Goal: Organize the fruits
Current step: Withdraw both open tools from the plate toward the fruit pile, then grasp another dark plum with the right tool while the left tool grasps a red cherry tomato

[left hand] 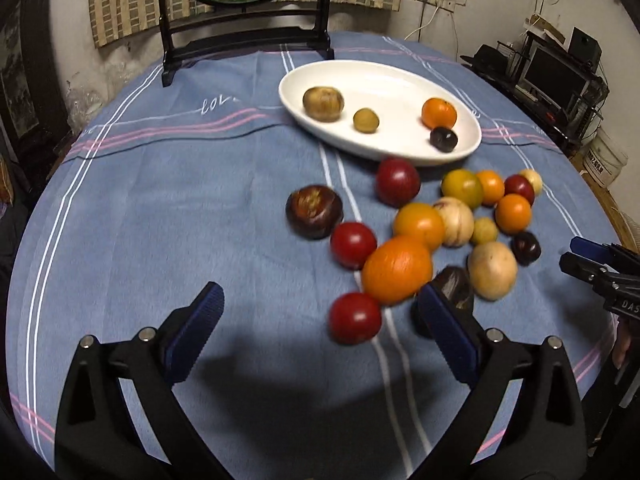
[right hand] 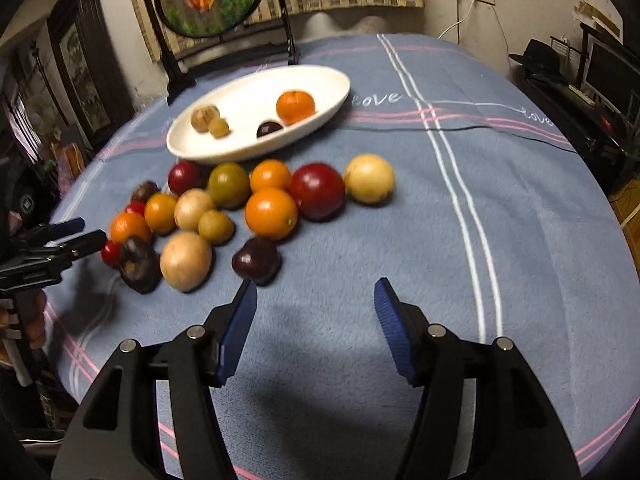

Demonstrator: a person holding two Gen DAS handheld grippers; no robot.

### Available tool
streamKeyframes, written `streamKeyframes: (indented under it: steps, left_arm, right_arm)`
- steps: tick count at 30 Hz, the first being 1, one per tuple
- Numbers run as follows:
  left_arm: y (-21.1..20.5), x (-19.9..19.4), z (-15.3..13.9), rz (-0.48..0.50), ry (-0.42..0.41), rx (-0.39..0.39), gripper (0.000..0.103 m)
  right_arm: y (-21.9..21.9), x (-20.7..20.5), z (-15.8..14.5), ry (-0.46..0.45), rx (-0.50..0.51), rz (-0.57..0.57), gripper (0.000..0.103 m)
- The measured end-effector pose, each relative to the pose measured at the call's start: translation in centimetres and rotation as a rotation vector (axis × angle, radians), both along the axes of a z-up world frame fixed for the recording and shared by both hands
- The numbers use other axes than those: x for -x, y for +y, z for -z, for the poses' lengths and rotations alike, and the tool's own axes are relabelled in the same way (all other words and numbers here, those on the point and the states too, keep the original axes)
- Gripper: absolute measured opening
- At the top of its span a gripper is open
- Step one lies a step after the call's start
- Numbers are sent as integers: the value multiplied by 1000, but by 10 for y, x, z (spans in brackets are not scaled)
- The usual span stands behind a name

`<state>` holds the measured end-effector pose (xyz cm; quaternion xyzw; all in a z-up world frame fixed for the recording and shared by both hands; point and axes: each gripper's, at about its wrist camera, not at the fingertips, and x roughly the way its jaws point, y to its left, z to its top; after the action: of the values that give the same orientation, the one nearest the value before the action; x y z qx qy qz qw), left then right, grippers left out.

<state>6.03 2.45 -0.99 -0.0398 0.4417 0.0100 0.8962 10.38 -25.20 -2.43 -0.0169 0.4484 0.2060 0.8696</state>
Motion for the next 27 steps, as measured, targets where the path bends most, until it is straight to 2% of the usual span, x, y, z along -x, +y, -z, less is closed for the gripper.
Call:
streamKeyframes:
  steps: [6, 13, 22, 26, 27]
  left_arm:
    - [1, 7, -2, 13, -21, 3, 99]
    - [1, 9, 11, 23, 16, -19, 99]
    - [-3, 2, 21, 45, 49, -19, 99]
    - [-11, -3, 24, 57, 64, -29, 99]
    - [-13, -4, 25, 59, 65, -39, 99]
  right_arm:
    - [24, -3, 9, 21, 29, -45, 62]
    - [42, -17, 12, 15, 59, -62, 62]
    - [61, -23, 17, -7, 83, -102, 46]
    - [57, -24, 16, -15, 86, -82, 32]
    - [52, -26, 16, -2, 63, -73, 32]
